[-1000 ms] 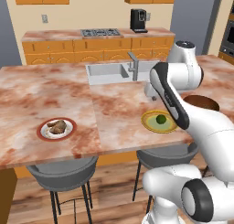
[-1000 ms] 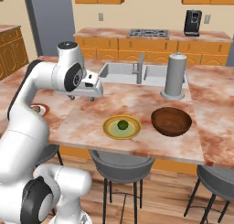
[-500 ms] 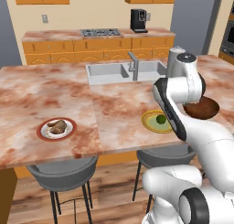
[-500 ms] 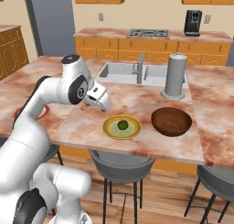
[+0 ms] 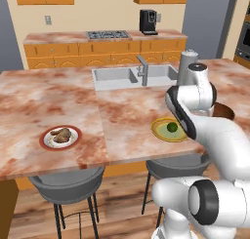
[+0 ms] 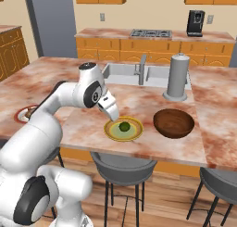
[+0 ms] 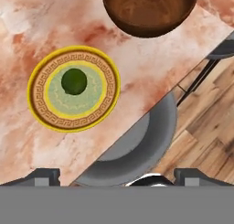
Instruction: Pick the chicken drumstick and lime from their plates and place them in the bowl. Then put the bowl in the fridge.
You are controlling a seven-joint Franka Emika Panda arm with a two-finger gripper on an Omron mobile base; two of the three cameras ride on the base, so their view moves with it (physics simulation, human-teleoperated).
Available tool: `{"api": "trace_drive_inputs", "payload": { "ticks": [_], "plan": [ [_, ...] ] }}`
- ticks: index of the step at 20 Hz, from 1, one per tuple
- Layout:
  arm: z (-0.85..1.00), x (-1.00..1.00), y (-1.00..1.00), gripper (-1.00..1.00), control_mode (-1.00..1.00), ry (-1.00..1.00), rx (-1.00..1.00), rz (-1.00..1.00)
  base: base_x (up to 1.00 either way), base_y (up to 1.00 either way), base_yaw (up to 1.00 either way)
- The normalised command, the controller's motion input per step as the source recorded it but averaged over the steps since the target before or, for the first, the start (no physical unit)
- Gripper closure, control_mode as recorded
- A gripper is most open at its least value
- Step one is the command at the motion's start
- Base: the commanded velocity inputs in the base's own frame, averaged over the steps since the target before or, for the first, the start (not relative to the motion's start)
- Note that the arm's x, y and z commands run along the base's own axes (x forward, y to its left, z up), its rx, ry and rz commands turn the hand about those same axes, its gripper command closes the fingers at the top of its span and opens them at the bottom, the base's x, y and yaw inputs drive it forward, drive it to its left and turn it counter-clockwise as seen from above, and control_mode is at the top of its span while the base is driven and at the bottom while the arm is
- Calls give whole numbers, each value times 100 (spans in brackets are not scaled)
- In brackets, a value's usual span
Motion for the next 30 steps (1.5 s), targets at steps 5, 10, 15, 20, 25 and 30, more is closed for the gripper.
{"api": "trace_drive_inputs", "payload": {
  "ticks": [5,10,15,20,25,30],
  "plan": [
    [-31,29,-17,-100,-100,1,16,-6,0,0,0],
    [-34,36,-5,-100,-100,0,6,-8,0,0,0],
    [-31,43,-3,-100,-100,0,0,-7,0,0,0],
    [-34,33,-9,-100,-100,2,4,-4,0,0,0],
    [-32,28,-5,-100,-100,1,7,0,0,0,0],
    [-28,33,-3,-100,-100,2,1,0,0,0,0]
  ]
}}
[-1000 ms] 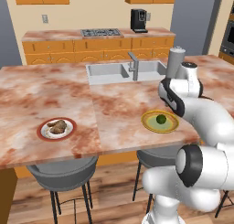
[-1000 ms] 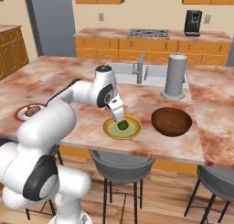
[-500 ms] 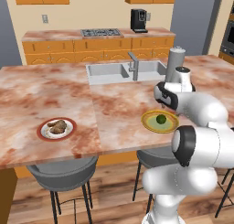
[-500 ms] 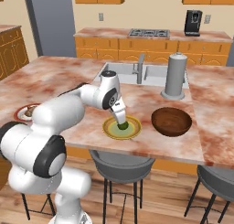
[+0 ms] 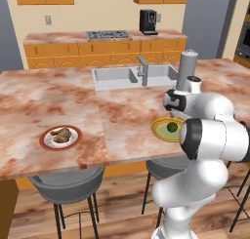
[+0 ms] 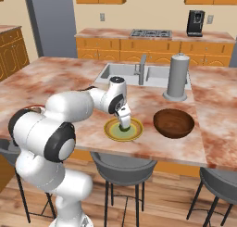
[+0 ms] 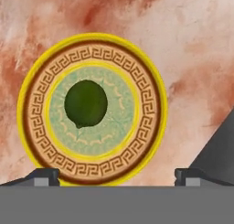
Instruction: Pick the chicken drumstick and lime from their plates and place them in the bowl. Then put the bowl in the fridge.
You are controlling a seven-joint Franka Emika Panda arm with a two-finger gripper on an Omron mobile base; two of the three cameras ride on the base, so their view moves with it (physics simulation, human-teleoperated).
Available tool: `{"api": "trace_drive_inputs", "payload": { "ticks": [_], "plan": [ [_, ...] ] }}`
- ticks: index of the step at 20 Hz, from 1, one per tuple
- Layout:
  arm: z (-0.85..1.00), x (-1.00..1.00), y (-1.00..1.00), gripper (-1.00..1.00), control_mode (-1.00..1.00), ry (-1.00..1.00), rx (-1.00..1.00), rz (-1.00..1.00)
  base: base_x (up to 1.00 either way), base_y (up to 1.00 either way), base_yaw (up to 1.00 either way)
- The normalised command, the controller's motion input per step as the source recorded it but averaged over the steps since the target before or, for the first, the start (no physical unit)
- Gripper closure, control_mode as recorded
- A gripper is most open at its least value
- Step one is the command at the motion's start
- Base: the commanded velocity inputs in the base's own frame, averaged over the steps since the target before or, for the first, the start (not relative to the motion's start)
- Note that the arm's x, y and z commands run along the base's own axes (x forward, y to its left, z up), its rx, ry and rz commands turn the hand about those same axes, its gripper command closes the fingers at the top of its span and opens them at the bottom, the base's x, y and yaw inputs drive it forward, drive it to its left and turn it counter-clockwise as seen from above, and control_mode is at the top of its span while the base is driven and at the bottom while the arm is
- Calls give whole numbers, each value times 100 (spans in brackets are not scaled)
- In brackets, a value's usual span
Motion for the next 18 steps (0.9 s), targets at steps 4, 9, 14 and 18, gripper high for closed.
{"api": "trace_drive_inputs", "payload": {
  "ticks": [4,9,14,18],
  "plan": [
    [-29,25,-3,-100,-100,0,0,0,0,0,0],
    [-29,27,-3,-100,-100,0,0,0,0,0,0],
    [-27,27,-2,-100,-100,1,0,0,0,0,0],
    [-26,21,-6,-100,-100,4,0,0,0,0,0]
  ]
}}
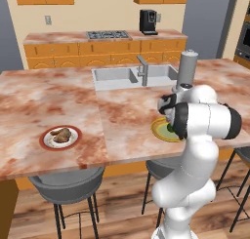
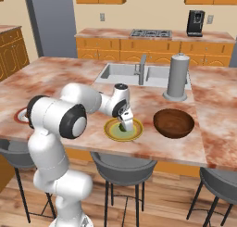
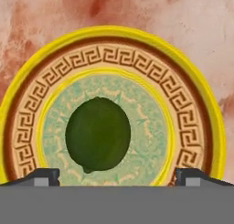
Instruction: Pick the chicken drumstick and lime from their plates and place them in the bowl. Then put the bowl in the fridge.
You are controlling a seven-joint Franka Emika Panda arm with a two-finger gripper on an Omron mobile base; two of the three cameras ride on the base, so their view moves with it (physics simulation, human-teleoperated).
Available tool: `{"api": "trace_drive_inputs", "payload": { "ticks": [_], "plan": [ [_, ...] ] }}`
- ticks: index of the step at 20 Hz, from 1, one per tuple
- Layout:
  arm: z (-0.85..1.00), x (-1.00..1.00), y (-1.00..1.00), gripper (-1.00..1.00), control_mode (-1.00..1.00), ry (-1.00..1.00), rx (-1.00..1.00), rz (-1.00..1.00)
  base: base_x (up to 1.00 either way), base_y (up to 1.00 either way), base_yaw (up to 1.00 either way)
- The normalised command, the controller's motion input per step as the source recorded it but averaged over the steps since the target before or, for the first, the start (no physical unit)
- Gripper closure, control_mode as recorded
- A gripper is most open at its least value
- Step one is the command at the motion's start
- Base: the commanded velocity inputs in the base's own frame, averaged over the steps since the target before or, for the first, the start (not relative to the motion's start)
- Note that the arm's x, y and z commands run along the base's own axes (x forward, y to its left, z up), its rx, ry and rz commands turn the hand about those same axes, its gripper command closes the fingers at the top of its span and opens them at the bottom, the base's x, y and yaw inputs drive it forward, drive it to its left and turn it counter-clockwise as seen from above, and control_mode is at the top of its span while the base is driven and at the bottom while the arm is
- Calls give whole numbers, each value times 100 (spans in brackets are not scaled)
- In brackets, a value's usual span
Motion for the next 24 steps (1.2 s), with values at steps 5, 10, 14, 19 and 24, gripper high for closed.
{"api": "trace_drive_inputs", "payload": {
  "ticks": [5,10,14,19,24],
  "plan": [
    [-25,26,-2,-100,-100,3,0,0,0,0,0],
    [-21,20,0,-100,-100,5,0,0,0,0,0],
    [-24,11,-6,-100,-100,6,0,-2,0,0,0],
    [-25,15,-8,-100,-100,4,-1,0,0,0,0],
    [-9,2,-14,100,-100,2,0,0,0,0,0]
  ]
}}
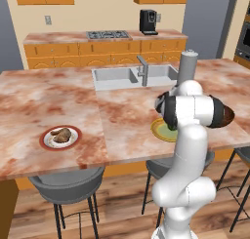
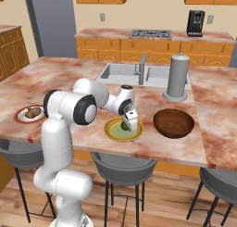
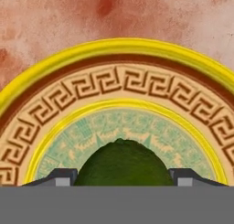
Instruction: Pick the chicken drumstick and lime from their plates and place them in the bowl. Then put the bowl in the fridge.
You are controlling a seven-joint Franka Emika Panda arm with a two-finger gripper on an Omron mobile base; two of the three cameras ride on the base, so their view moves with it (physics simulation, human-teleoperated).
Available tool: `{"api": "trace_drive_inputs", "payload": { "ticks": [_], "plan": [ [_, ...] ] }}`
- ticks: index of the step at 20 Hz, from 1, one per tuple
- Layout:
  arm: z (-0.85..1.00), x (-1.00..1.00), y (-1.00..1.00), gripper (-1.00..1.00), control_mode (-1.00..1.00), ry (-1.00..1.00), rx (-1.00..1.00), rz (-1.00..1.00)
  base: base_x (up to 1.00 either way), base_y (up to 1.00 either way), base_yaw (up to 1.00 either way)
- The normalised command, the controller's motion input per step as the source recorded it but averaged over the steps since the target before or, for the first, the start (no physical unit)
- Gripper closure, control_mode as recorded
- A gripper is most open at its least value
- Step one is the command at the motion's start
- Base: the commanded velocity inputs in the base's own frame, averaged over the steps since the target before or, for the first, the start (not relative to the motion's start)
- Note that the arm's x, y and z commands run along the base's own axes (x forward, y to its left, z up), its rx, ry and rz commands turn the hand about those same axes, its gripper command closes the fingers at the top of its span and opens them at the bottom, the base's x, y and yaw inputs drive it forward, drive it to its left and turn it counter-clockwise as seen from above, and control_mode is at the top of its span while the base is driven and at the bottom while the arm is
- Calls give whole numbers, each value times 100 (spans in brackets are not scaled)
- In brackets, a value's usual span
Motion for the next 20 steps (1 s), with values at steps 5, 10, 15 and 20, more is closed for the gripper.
{"api": "trace_drive_inputs", "payload": {
  "ticks": [5,10,15,20],
  "plan": [
    [15,-16,-12,100,-100,3,7,0,0,0,0],
    [55,-34,-17,100,-100,-1,5,3,0,0,0],
    [59,-43,-21,100,-100,-3,-1,16,0,0,0],
    [50,-40,-31,100,-100,-9,-8,26,0,0,0]
  ]
}}
